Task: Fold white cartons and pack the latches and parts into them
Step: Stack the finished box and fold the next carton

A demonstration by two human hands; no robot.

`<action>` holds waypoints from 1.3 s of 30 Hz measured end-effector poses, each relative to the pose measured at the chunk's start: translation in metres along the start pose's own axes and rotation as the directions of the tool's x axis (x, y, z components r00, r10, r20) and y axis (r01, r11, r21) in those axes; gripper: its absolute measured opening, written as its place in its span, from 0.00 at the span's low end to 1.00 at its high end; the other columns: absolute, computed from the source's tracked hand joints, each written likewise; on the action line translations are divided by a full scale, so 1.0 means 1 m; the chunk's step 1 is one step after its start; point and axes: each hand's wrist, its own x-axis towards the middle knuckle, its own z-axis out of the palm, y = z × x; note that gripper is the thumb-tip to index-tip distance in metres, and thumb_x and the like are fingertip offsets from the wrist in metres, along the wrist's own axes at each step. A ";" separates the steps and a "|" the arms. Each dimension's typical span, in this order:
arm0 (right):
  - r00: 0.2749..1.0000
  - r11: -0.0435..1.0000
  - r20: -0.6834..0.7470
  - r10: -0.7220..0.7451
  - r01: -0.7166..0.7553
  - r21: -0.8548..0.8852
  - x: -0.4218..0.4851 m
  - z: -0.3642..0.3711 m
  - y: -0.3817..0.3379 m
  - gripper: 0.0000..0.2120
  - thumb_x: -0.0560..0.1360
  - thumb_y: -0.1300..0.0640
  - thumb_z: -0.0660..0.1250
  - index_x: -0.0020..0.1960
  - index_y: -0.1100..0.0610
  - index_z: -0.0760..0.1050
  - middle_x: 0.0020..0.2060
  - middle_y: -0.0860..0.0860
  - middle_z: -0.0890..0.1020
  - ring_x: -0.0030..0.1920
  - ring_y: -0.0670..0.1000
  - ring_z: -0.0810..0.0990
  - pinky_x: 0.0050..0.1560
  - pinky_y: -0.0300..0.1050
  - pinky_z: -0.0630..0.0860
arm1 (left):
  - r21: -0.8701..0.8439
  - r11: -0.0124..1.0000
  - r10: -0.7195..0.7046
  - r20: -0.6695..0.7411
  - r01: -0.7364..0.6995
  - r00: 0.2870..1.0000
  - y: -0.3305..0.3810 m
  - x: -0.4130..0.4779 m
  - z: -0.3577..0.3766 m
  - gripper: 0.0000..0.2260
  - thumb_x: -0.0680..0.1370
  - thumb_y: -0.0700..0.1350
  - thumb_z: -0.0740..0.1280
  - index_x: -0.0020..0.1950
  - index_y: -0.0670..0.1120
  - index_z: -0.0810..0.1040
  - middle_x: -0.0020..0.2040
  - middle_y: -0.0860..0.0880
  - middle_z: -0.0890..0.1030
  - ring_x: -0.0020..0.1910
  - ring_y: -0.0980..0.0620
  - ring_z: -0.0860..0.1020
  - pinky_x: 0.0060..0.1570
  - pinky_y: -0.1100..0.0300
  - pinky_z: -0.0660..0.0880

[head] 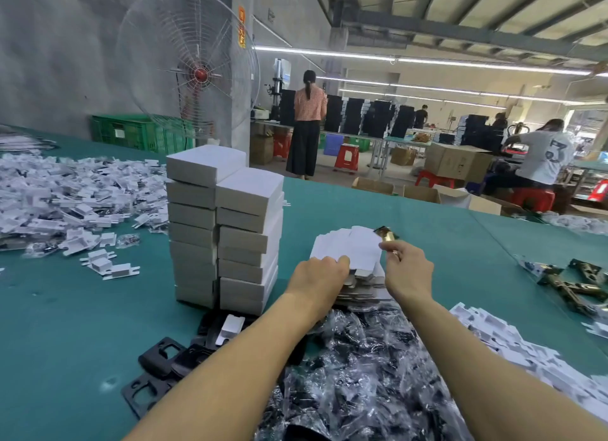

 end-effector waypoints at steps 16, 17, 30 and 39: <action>0.951 0.934 0.282 -0.131 0.214 -0.286 0.011 0.035 -0.011 0.15 0.80 0.59 0.61 0.61 0.48 0.81 0.60 0.54 0.82 0.62 0.59 0.76 0.60 0.47 0.74 | -0.522 0.781 -0.461 -0.112 0.343 0.880 -0.004 0.004 -0.020 0.05 0.82 0.37 0.51 0.47 0.44 0.62 0.45 0.40 0.75 0.42 0.38 0.75 0.35 0.49 0.66; 0.934 0.910 0.337 -0.119 0.238 -0.340 0.009 0.036 -0.012 0.15 0.80 0.56 0.61 0.62 0.46 0.80 0.62 0.53 0.81 0.63 0.60 0.75 0.60 0.48 0.74 | -0.510 0.793 -0.454 -0.133 0.332 0.881 -0.007 0.002 -0.019 0.06 0.82 0.37 0.51 0.47 0.44 0.62 0.43 0.41 0.75 0.41 0.39 0.74 0.35 0.49 0.66; 0.895 0.751 0.359 0.264 -0.424 0.505 -0.034 -0.027 -0.052 0.15 0.80 0.45 0.60 0.50 0.55 0.76 0.43 0.58 0.84 0.40 0.60 0.85 0.41 0.51 0.82 | -0.228 0.962 -0.026 -0.621 -0.149 0.783 0.011 -0.060 -0.021 0.07 0.73 0.30 0.73 0.50 0.34 0.80 0.43 0.40 0.84 0.33 0.43 0.83 0.26 0.54 0.79; 0.897 0.706 0.423 0.131 -0.384 0.595 -0.107 -0.047 -0.037 0.10 0.75 0.72 0.63 0.53 0.63 0.78 0.38 0.58 0.85 0.29 0.51 0.81 0.24 0.40 0.74 | -0.575 0.798 -0.267 -0.071 0.179 0.961 0.029 -0.085 -0.045 0.47 0.69 0.70 0.66 0.78 0.55 0.44 0.72 0.52 0.66 0.68 0.48 0.71 0.60 0.48 0.73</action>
